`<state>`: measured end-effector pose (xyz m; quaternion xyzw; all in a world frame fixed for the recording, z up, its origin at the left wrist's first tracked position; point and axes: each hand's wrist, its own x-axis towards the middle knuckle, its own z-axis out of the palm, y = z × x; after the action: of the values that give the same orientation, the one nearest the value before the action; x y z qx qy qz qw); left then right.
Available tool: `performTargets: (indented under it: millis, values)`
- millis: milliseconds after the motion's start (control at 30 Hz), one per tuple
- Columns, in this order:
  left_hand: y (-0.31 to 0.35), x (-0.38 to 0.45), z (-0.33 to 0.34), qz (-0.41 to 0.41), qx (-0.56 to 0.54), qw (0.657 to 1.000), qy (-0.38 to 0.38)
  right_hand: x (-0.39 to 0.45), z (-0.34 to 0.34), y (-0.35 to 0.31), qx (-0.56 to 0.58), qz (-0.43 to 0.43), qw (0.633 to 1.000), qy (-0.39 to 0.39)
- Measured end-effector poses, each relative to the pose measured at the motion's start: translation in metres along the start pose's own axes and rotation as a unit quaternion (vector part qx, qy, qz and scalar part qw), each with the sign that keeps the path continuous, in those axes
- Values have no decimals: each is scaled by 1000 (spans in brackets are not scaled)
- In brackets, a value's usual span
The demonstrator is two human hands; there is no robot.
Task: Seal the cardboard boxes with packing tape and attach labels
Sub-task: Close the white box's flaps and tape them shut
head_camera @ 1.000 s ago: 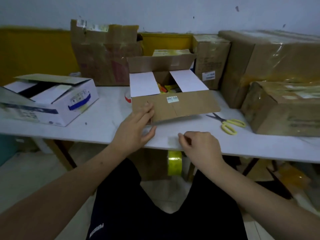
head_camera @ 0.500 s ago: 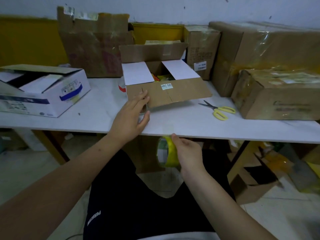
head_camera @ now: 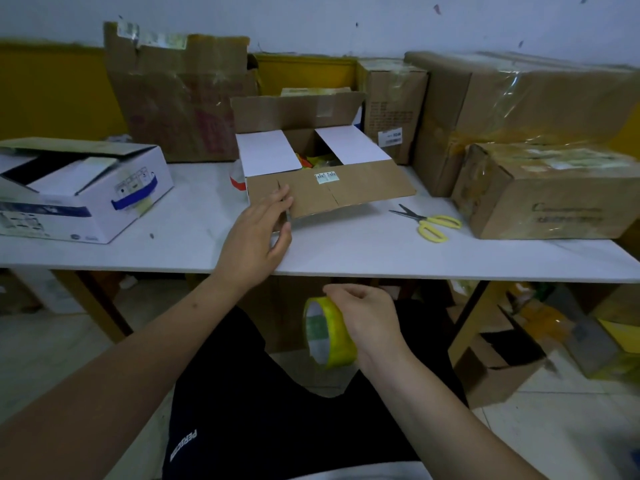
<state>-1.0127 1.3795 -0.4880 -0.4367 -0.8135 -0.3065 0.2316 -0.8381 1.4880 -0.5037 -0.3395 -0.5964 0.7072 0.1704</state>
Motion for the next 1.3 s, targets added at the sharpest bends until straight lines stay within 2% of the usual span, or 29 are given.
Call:
performTargets:
  millis: [100, 200, 267, 333, 367, 400, 467, 500, 533, 567, 633, 833, 1033, 1133, 1233, 1300]
  values:
    - [1, 0, -4, 2, -12, 1000, -16, -6, 0, -15, 14, -42, 999, 4]
    - [12, 3, -18, -25, -35, 999, -33, -13, -7, -33, 0, -127, 992, -19]
    - [28, 0, -30, -80, -80, 993, 37, -19, -14, -44, 5, -177, 983, -52]
    - [50, -7, -42, -171, -148, 969, 98, -19, -21, -54, 20, -231, 969, -82]
    - [60, -7, -47, -228, -206, 948, 85, -17, -23, -59, 26, -255, 962, -97]
    - [68, -4, -51, -298, -281, 911, 46, -15, -24, -64, 30, -275, 954, -115]
    - [79, 8, -59, -431, -425, 792, -76, -10, -26, -73, 22, -303, 941, -152]
    - [82, 15, -65, -474, -478, 727, -136, -7, -26, -77, 13, -317, 933, -170]
    - [83, 22, -70, -492, -514, 678, -185, -5, -26, -81, 6, -332, 925, -187]
    - [82, 27, -74, -489, -538, 653, -213, -2, -27, -84, 0, -345, 917, -201]
    - [80, 36, -81, -458, -547, 668, -211, 4, -28, -89, -25, -368, 905, -213]
    - [72, 50, -91, -373, -443, 798, -164, 21, -25, -94, -73, -373, 900, -214]
    - [64, 55, -95, -332, -396, 850, -100, 40, -17, -93, -92, -381, 895, -212]
    - [58, 57, -93, -267, -346, 890, -134, 55, -13, -91, -32, -358, 903, -235]
    - [53, 59, -89, -198, -334, 897, -212, 66, -7, -97, 58, -303, 917, -252]
    - [49, 58, -85, -150, -308, 913, -222, 73, -4, -101, 111, -262, 925, -253]
